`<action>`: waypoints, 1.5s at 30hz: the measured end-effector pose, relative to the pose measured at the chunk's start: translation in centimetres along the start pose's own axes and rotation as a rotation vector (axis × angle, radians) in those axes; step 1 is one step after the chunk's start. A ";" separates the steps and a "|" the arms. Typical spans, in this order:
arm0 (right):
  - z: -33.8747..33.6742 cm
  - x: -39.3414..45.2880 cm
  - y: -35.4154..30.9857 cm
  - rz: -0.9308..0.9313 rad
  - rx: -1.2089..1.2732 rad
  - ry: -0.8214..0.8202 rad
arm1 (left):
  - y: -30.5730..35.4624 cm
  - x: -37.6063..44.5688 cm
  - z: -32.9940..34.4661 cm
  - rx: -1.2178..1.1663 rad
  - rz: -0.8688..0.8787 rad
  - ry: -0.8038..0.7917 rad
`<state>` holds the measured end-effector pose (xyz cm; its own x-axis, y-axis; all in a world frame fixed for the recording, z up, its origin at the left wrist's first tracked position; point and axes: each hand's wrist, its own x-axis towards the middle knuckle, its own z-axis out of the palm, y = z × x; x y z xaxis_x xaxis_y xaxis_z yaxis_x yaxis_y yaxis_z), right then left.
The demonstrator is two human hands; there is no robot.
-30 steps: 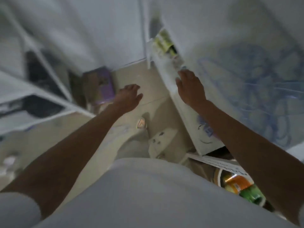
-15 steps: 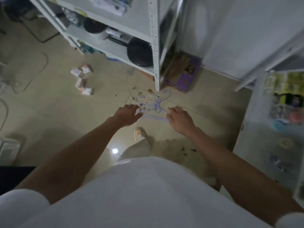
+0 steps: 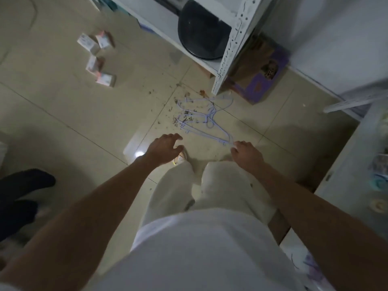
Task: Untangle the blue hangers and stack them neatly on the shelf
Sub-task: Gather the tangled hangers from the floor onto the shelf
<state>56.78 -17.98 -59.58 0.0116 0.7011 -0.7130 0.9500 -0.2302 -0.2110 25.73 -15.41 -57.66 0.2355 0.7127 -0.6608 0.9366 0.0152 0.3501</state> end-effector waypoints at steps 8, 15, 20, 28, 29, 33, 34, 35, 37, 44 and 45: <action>10.4 21.1 3.7 -0.018 0.030 -0.100 | -1.7 17.8 14.9 -0.204 -0.076 -0.050; 23.7 43.3 7.1 -0.012 0.011 -0.092 | -5.4 37.5 30.4 -0.375 -0.138 -0.029; 30.0 54.7 9.7 -0.058 -0.114 0.141 | -9.0 50.0 38.5 -0.829 -0.438 0.065; 31.6 63.4 9.9 -0.204 -0.339 0.333 | -9.4 56.3 45.3 -0.950 -0.494 0.149; 31.4 63.7 9.7 -0.228 -0.384 0.330 | -9.3 56.3 45.6 -0.954 -0.478 0.134; 30.2 64.0 10.2 -0.383 -0.516 0.267 | -9.1 55.5 46.0 -0.979 -0.477 0.075; 29.9 63.7 10.6 -0.433 -0.545 0.253 | -9.0 55.1 45.9 -1.001 -0.492 0.074; 29.7 63.5 11.2 -0.479 -0.571 0.251 | -8.9 54.7 45.9 -1.034 -0.504 0.076; 29.6 62.9 12.3 -0.508 -0.558 0.268 | -8.5 53.9 45.5 -1.160 -0.521 0.070; 31.8 61.0 13.5 -0.383 -0.398 0.237 | -8.1 52.7 46.3 -1.394 -0.510 0.257; 31.9 60.7 13.8 -0.398 -0.405 0.223 | -8.4 52.6 46.7 -1.325 -0.467 0.291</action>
<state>60.65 -0.10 -127.08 -0.3450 0.8152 -0.4651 0.9376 0.3226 -0.1299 42.41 -10.77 -126.39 -0.2325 0.5736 -0.7855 -0.0536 0.7988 0.5992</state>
